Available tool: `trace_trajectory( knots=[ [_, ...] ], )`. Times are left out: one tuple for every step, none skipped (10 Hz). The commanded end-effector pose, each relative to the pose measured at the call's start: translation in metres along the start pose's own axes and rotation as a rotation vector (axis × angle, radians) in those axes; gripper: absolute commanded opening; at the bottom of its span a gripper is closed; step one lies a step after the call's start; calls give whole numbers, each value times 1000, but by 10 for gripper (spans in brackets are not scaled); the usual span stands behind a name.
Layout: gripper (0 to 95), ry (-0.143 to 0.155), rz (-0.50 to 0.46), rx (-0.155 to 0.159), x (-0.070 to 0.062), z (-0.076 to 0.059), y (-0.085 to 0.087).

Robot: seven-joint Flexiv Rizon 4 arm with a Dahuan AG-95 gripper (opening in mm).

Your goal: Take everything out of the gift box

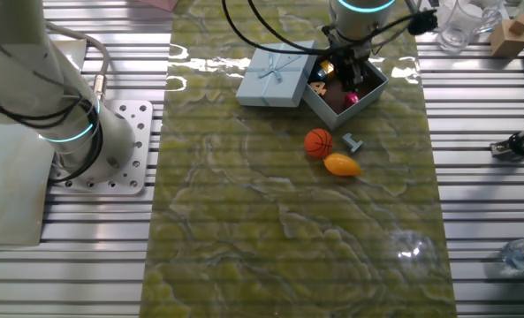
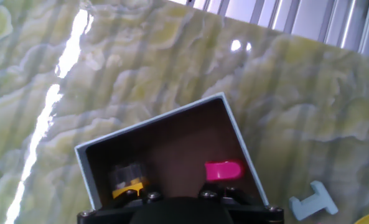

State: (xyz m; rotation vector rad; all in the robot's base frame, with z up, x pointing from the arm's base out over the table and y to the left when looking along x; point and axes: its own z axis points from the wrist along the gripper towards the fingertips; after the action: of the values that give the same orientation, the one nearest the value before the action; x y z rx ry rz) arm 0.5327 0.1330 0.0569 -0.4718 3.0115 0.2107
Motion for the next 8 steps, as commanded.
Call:
trace_trajectory(
  knots=[
    [380,2,20,8,-1,0,-1],
    [190,11,36,13,-1,0,-1],
    [190,12,35,19,-1,0,-1],
    [190,7,19,40,-1,0,-1],
    [190,3,12,61,-1,0,-1],
    [190,1,6,67,-1,0,-1],
    [190,4,1,79,-1,0,-1],
    [190,2,-2,96,-2,1,-2]
  ],
)
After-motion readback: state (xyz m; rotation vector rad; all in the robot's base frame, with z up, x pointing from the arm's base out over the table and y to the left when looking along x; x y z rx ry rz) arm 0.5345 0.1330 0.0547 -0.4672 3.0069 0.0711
